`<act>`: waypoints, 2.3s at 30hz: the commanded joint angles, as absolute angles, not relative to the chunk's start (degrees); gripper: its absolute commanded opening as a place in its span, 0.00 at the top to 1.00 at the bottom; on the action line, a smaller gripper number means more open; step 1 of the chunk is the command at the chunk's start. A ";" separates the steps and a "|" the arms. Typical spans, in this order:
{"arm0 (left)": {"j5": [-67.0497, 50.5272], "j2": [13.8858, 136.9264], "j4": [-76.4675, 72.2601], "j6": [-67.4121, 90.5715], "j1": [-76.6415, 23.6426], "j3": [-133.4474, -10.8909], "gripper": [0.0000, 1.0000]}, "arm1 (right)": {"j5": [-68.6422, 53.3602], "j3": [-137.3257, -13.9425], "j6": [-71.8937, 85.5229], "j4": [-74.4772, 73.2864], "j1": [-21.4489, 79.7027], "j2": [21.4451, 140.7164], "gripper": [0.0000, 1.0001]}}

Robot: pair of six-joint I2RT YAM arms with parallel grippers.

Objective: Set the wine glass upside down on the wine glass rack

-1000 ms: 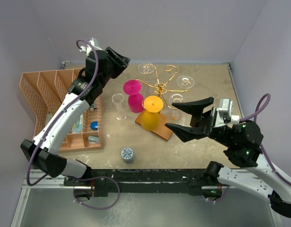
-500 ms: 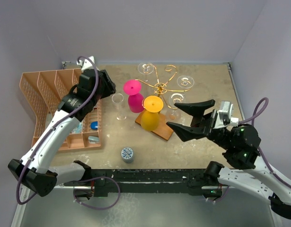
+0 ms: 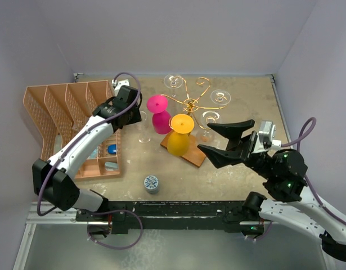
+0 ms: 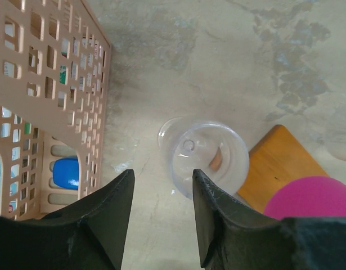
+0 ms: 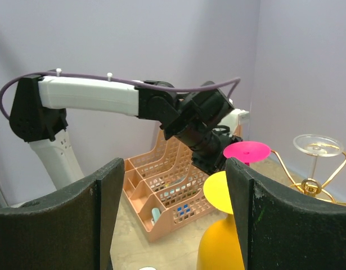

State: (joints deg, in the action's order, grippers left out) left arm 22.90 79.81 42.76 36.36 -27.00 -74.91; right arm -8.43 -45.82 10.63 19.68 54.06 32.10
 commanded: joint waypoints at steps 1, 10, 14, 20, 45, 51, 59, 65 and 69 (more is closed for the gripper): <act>25.01 83.07 45.09 33.73 -26.73 -78.89 0.59 | -6.65 -45.31 11.48 22.52 54.32 30.56 0.26; 24.18 88.19 48.10 31.76 -26.75 -84.13 0.71 | -7.13 -44.96 11.56 22.85 54.32 30.59 0.26; 25.17 90.25 49.60 30.05 -26.73 -86.47 0.73 | -7.24 -44.75 11.61 22.90 54.32 29.96 0.26; 23.83 93.65 52.03 29.29 -26.72 -87.97 0.90 | -6.94 -44.40 11.95 22.46 54.32 28.99 0.25; 32.86 74.41 55.94 31.66 -26.72 -95.98 1.00 | -8.83 -47.97 17.75 27.69 54.31 36.69 0.26; 35.76 65.36 49.96 31.19 -26.72 -95.11 1.00 | -7.37 -51.42 23.17 29.54 54.32 42.62 0.26; 34.02 52.07 31.17 28.27 -26.76 -88.47 1.00 | -10.20 -59.08 26.43 36.63 54.31 50.22 0.25; 29.68 46.46 19.61 29.98 -26.72 -83.58 1.00 | -6.79 -61.88 31.52 44.34 54.32 55.94 0.25; 25.07 44.02 11.56 32.64 -26.72 -80.29 1.00 | 0.10 -67.00 37.30 44.34 54.31 60.70 0.28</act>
State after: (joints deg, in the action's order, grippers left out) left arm 30.81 45.28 26.48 29.80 -27.00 -82.54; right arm -6.81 -60.88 30.46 39.42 54.11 57.32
